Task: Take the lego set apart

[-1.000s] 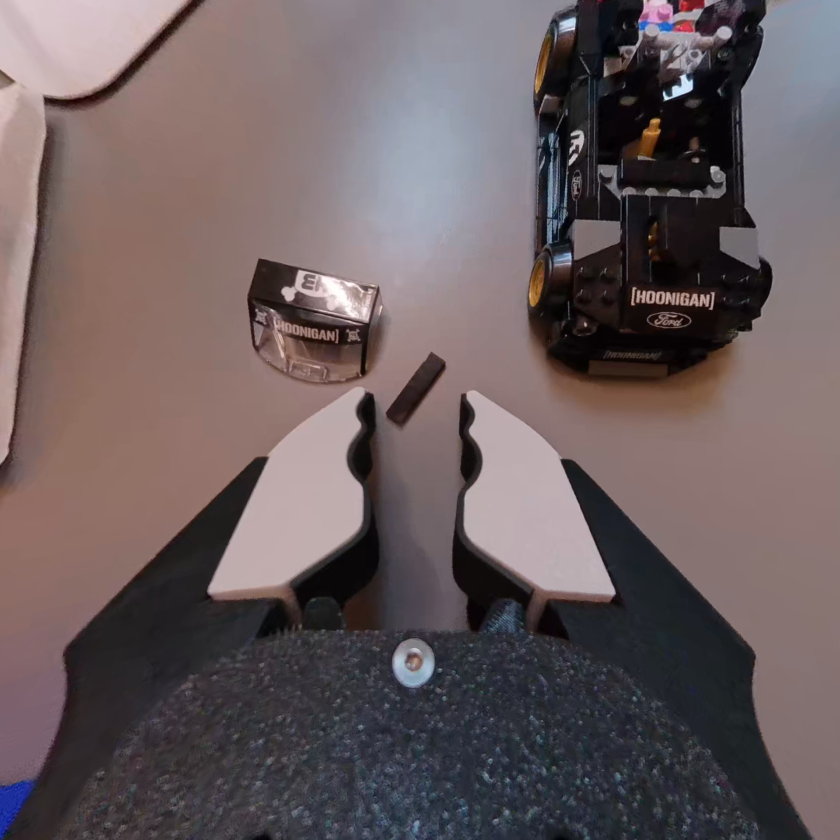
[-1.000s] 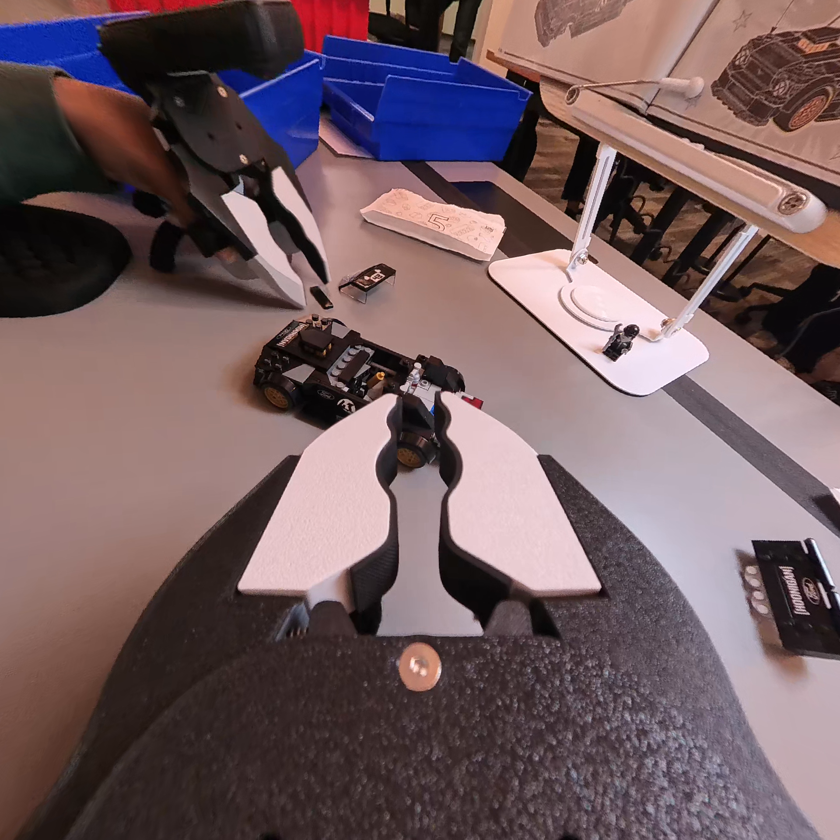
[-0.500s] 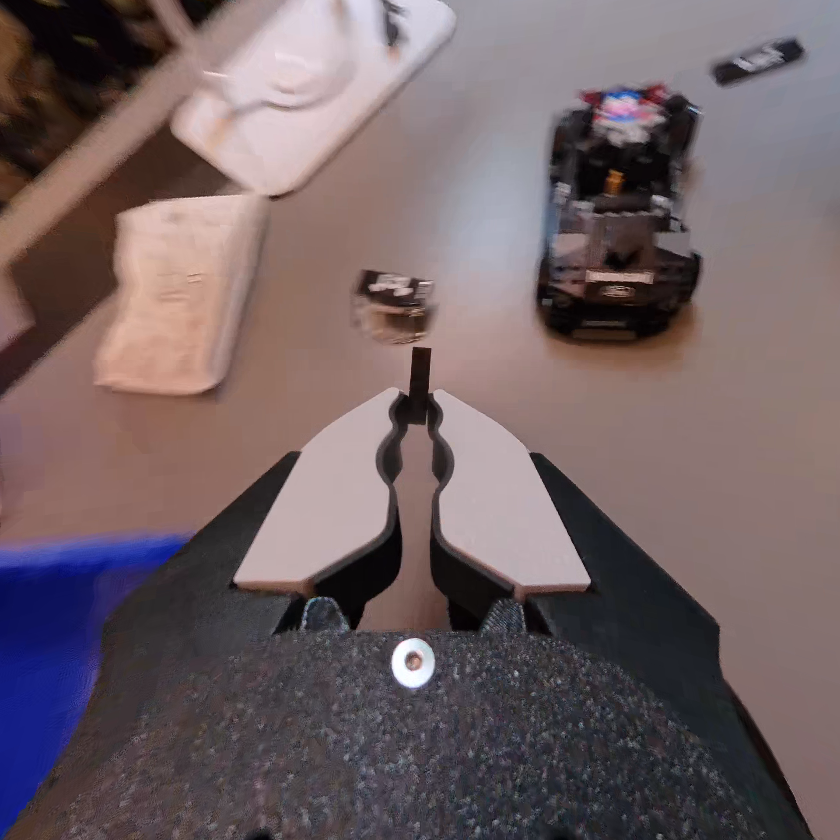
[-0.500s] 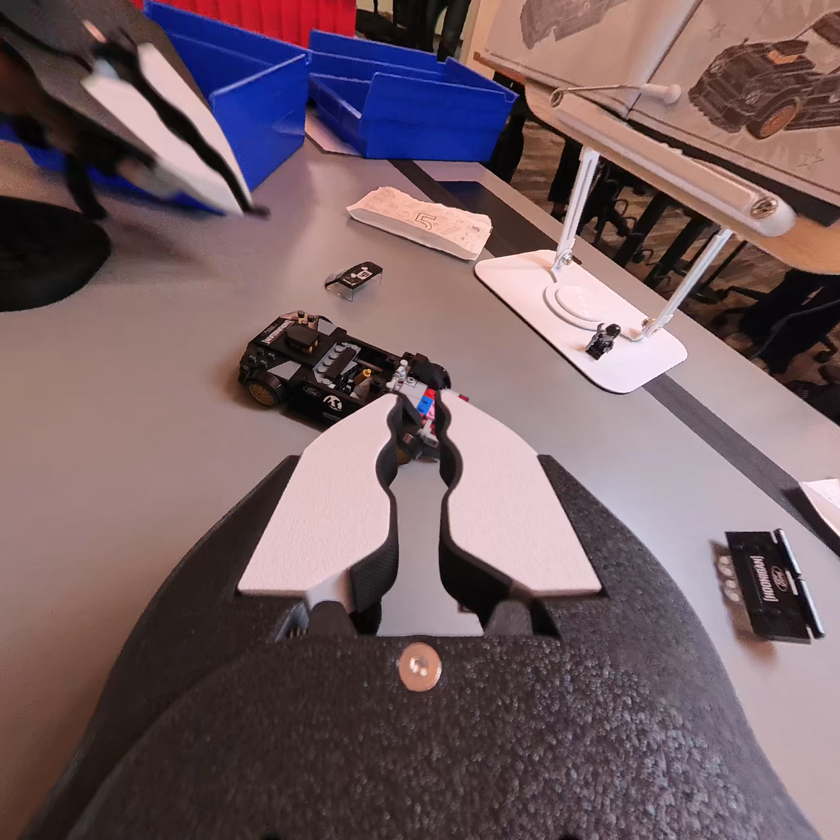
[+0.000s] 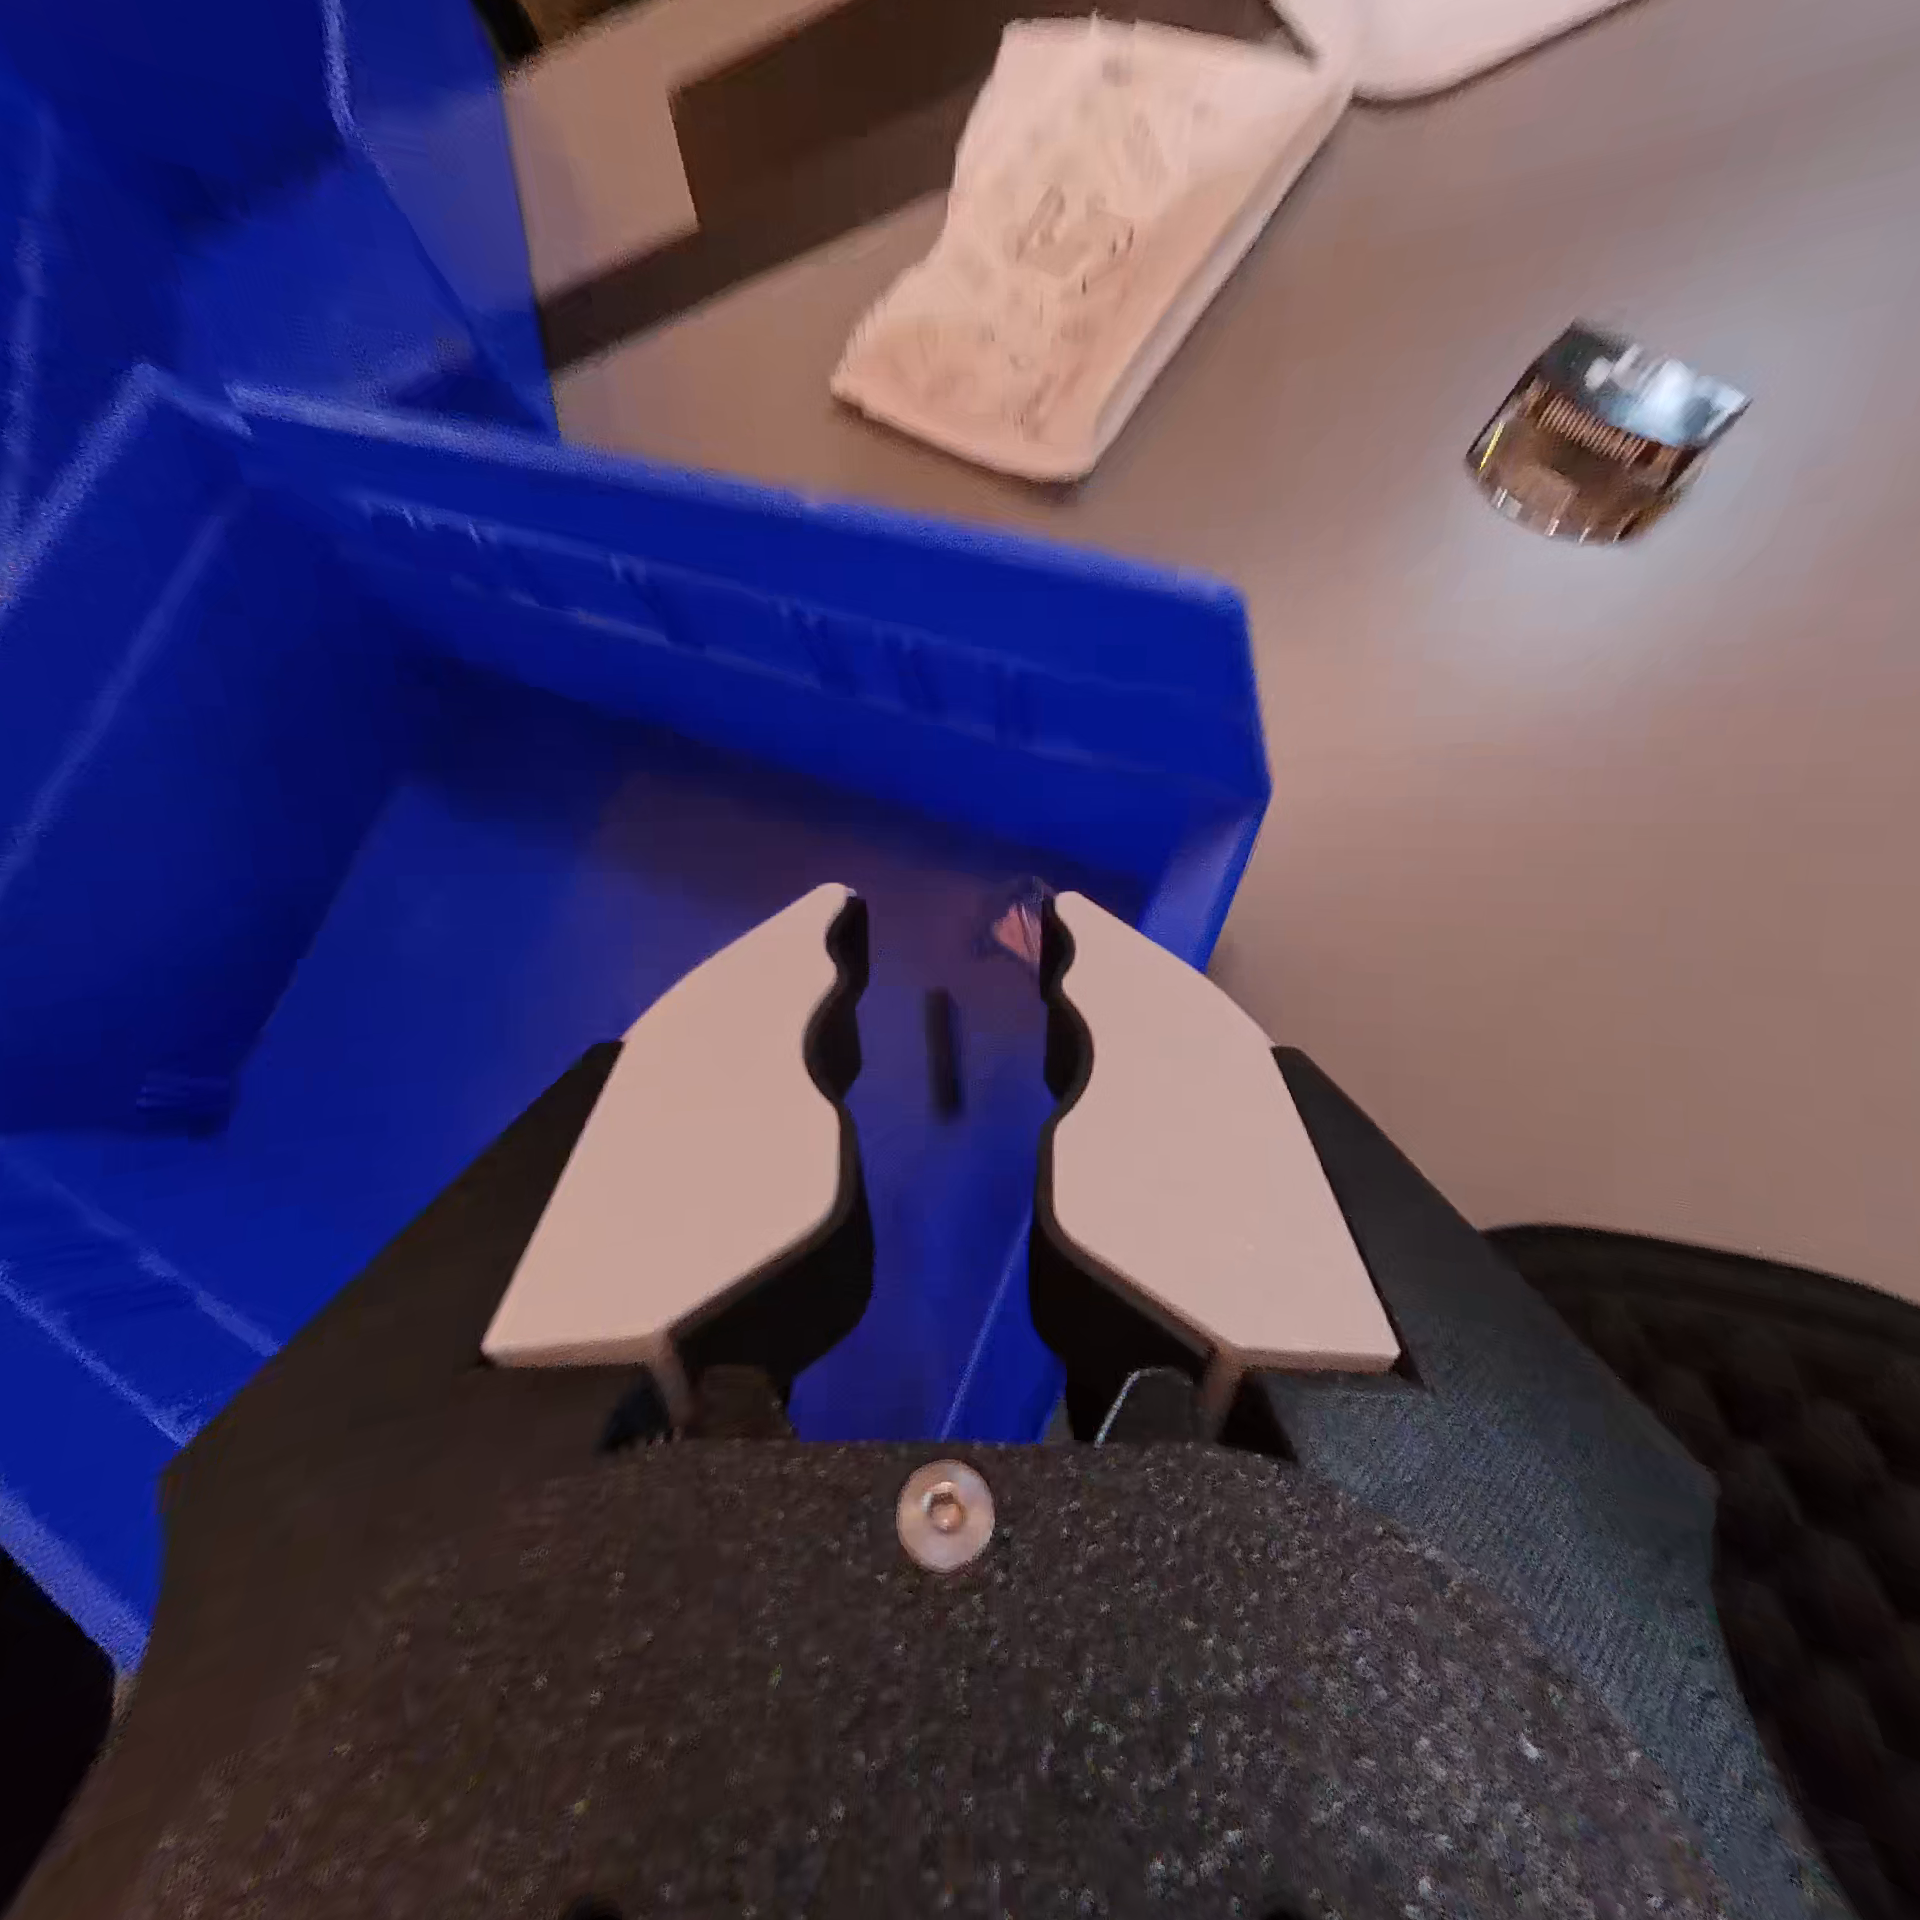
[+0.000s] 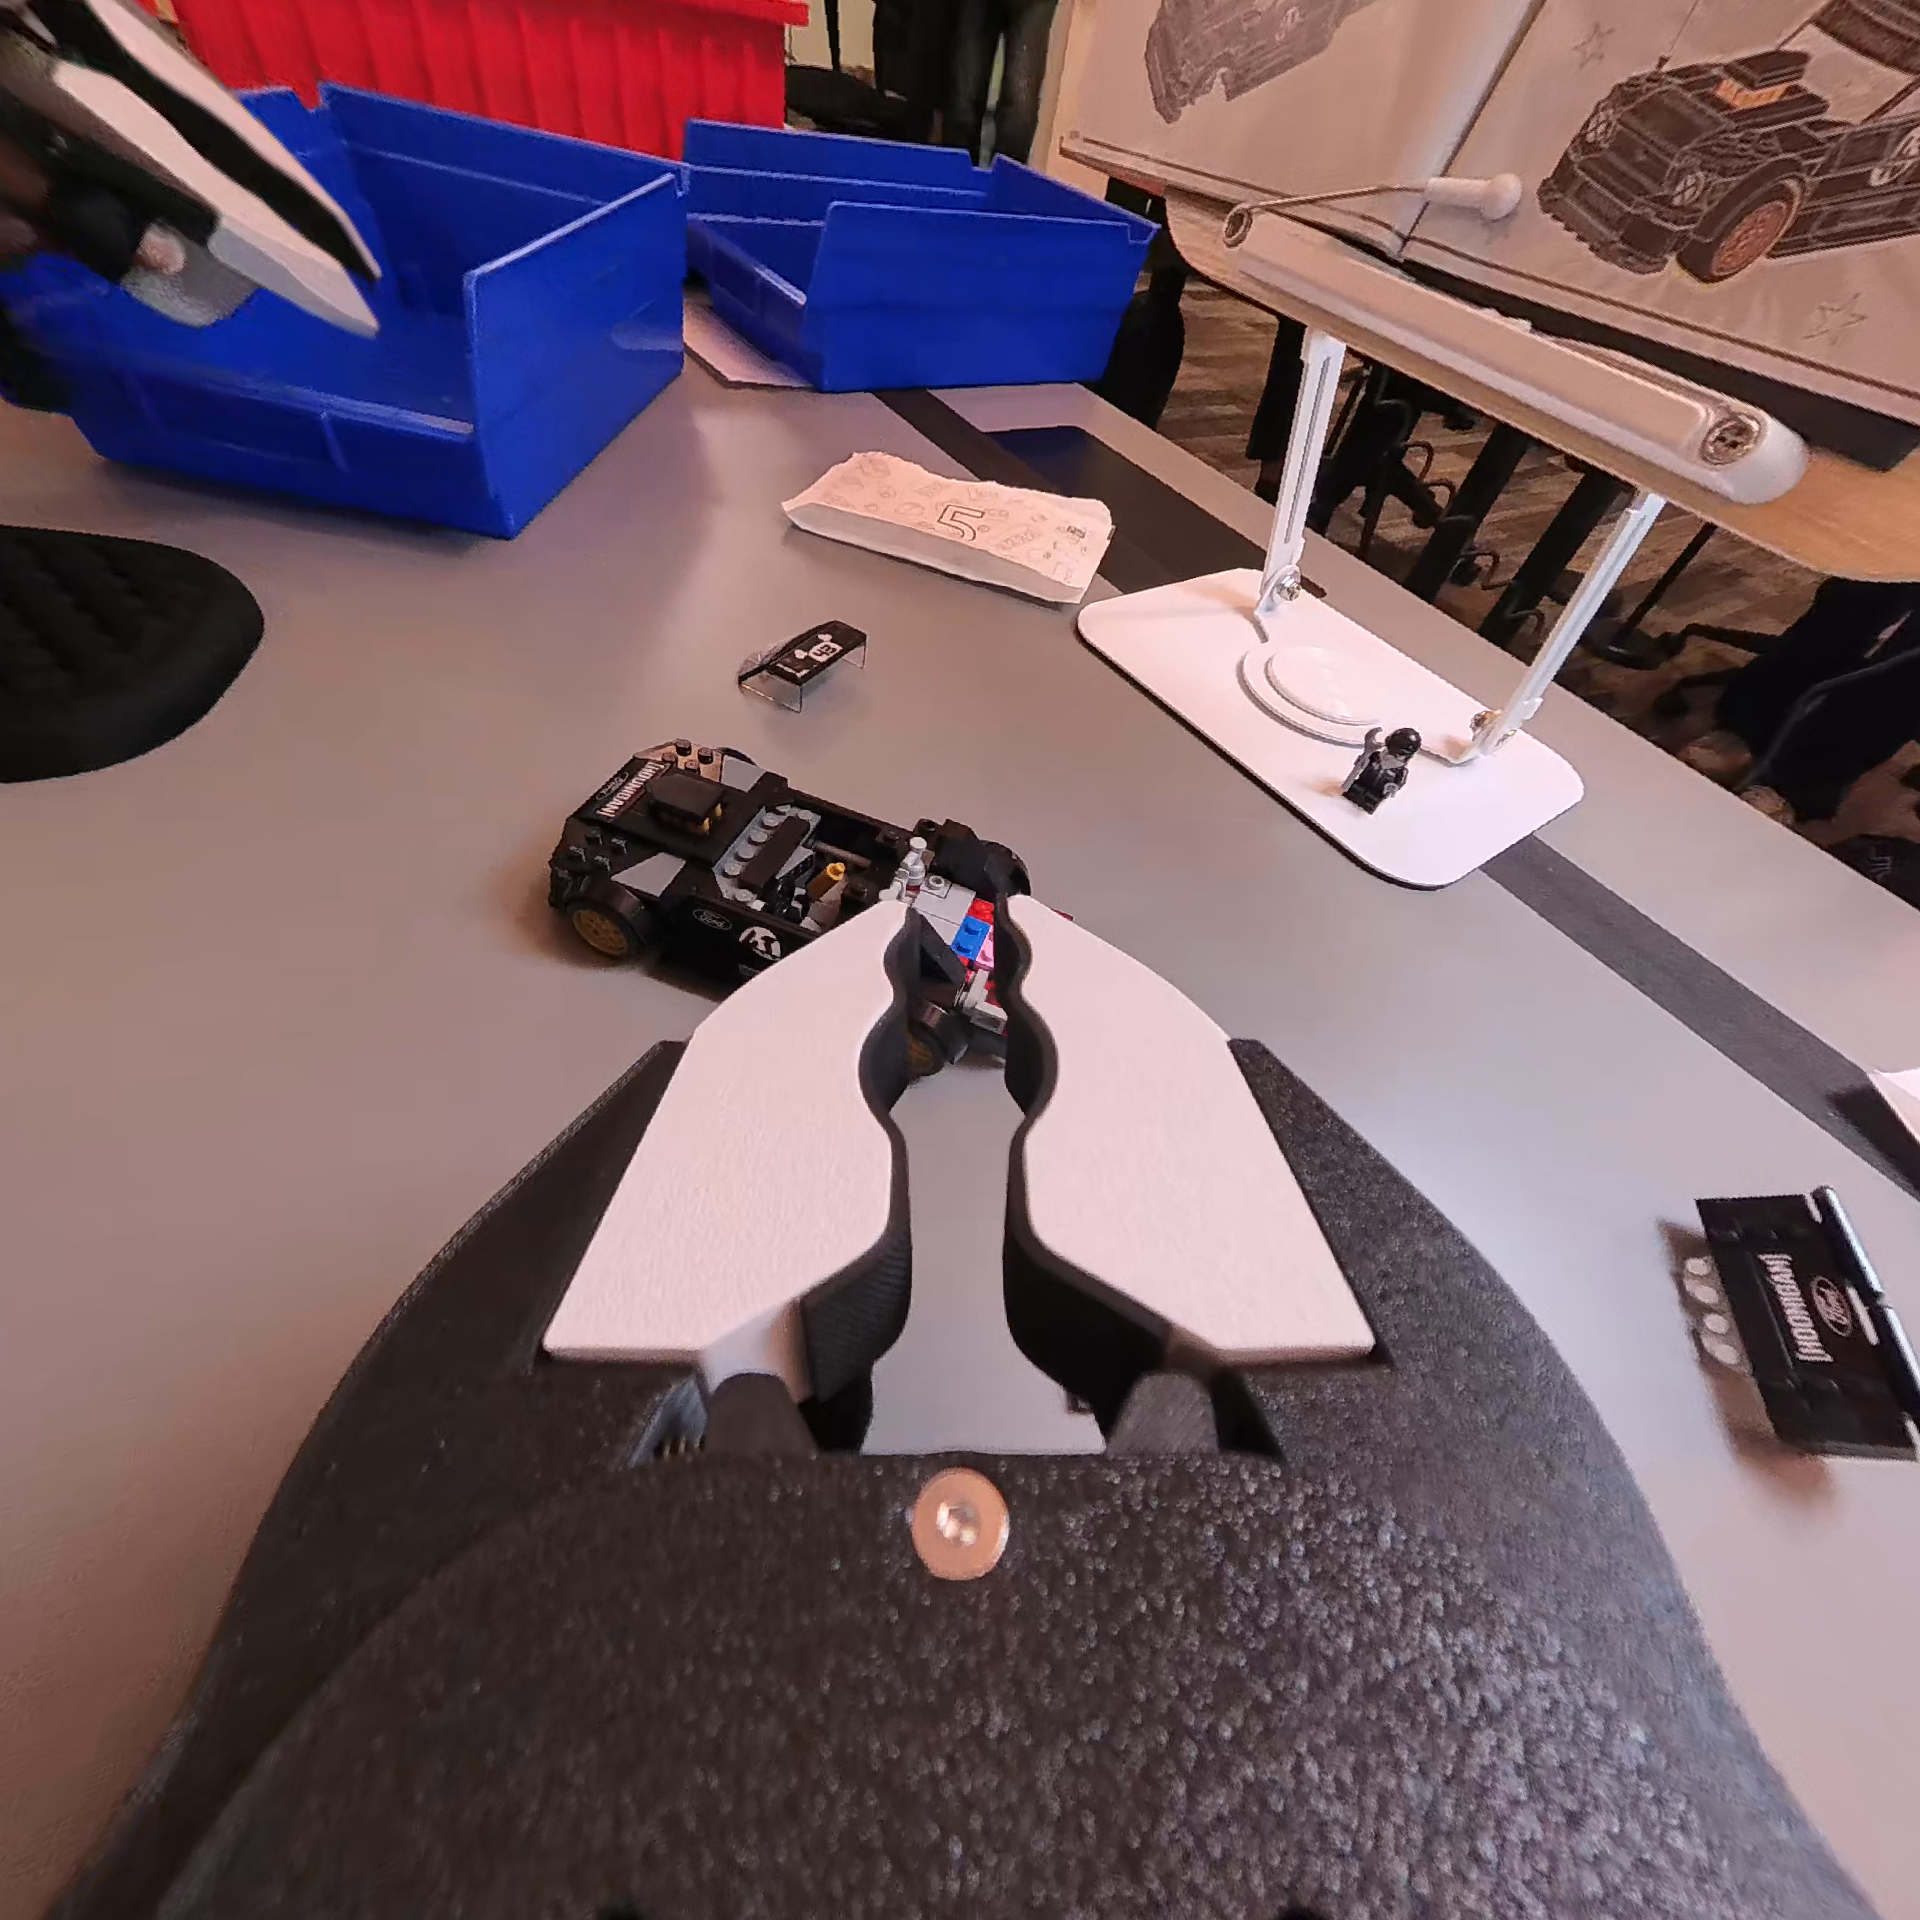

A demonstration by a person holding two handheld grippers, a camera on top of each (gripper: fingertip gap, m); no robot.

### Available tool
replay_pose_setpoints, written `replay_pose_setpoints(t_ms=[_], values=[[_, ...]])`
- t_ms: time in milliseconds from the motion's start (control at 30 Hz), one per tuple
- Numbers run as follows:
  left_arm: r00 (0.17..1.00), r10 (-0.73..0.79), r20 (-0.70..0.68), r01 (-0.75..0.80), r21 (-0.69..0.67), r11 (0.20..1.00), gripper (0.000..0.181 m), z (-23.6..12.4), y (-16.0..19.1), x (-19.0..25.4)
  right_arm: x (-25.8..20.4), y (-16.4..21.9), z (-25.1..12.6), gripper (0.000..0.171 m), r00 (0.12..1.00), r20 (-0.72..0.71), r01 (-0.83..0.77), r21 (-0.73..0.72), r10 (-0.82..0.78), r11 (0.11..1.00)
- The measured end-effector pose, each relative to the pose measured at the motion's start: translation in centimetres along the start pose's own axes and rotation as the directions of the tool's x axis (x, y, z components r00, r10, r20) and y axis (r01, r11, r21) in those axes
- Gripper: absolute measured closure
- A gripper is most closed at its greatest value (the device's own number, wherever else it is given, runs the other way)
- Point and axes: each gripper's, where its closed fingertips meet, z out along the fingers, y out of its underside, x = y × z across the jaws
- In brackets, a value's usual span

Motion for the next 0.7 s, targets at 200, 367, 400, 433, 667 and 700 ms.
replay_pose_setpoints(t_ms=[200, 367, 400, 433, 667, 700], values=[[0.968, 0.147, -0.204, -0.093, 0.255, 0.963, 0.146, -1.0, -6.7, 7.9, 0.1, 0.3, 0.1, 0.158, 1.000, -0.001, -0.007, -0.005, 0.007, 1.000], [0.878, 0.283, -0.386, -0.222, 0.197, 0.955, 0.122, 4.8, -7.3, 16.4, -0.1, 0.4, 0.2, 0.158, 1.000, 0.006, -0.002, -0.009, 0.002, 1.000], [0.868, 0.283, -0.408, -0.233, 0.170, 0.958, 0.118, 6.5, -7.2, 17.2, -0.1, 0.3, 0.1, 0.158, 1.000, 0.005, 0.004, -0.008, -0.004, 1.000], [0.863, 0.264, -0.431, -0.227, 0.137, 0.964, 0.115, 8.0, -7.1, 17.7, -0.1, 0.2, 0.1, 0.158, 1.000, 0.002, 0.010, -0.007, -0.010, 1.000], [0.836, 0.173, -0.521, -0.223, -0.033, 0.974, 0.111, 13.4, -6.2, 17.6, 0.3, 0.2, -0.4, 0.158, 1.000, -0.002, 0.014, 0.002, -0.014, 1.000], [0.826, 0.181, -0.534, -0.227, -0.021, 0.974, 0.125, 13.2, -6.3, 17.7, 0.4, 0.3, -0.4, 0.158, 1.000, 0.002, 0.008, 0.002, -0.008, 1.000]])
